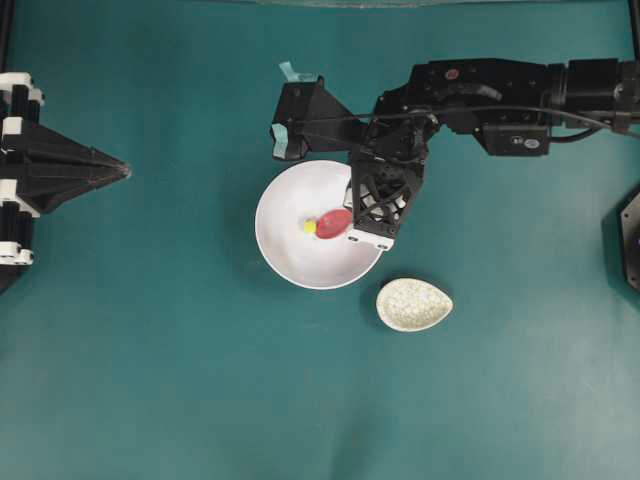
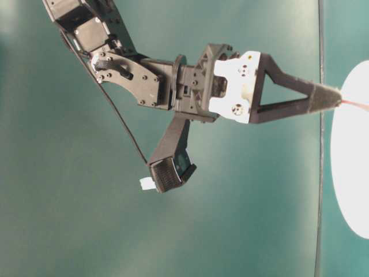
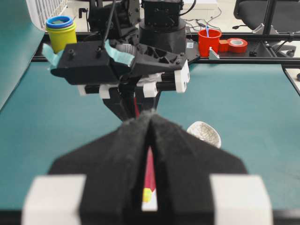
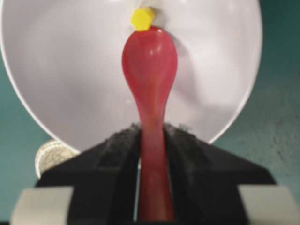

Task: Scoop the yellow hexagonal prism block from the bowl with a spoon using the right arm.
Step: 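Push the spoon along the bowl floor under the yellow hexagonal block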

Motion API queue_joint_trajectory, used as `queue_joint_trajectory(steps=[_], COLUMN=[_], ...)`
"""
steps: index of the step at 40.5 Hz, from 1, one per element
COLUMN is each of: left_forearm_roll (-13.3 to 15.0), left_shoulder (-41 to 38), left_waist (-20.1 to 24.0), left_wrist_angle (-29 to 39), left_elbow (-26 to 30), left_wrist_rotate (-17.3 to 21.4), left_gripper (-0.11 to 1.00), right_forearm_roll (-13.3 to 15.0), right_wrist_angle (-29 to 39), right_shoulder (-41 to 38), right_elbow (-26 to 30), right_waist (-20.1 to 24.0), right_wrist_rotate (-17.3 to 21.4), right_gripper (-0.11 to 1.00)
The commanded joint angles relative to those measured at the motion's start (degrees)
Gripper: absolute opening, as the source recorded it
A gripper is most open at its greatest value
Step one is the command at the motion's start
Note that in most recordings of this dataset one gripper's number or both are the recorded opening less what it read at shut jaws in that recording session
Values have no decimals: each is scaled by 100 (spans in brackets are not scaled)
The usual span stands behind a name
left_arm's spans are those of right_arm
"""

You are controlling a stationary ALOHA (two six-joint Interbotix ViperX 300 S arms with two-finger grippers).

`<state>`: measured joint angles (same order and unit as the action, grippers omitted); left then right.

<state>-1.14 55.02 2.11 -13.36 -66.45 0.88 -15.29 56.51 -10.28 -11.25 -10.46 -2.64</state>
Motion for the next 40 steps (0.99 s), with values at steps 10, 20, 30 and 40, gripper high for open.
queue_joint_trajectory(steps=[10, 20, 30, 40], left_forearm_roll=[-18, -18, -18, -18], left_shoulder=[-26, -26, -26, -26], left_waist=[9, 9, 9, 9], left_wrist_angle=[9, 9, 9, 9], left_elbow=[167, 167, 167, 167], left_wrist_rotate=[9, 9, 9, 0], left_gripper=[0, 0, 0, 0], right_forearm_roll=[70, 44, 26, 44], right_wrist_angle=[-422, -703, -853, -1125], right_shoulder=[97, 79, 88, 79], right_elbow=[132, 132, 132, 132], right_waist=[26, 185, 237, 237], right_wrist_rotate=[44, 44, 53, 53], right_gripper=[24, 24, 24, 24])
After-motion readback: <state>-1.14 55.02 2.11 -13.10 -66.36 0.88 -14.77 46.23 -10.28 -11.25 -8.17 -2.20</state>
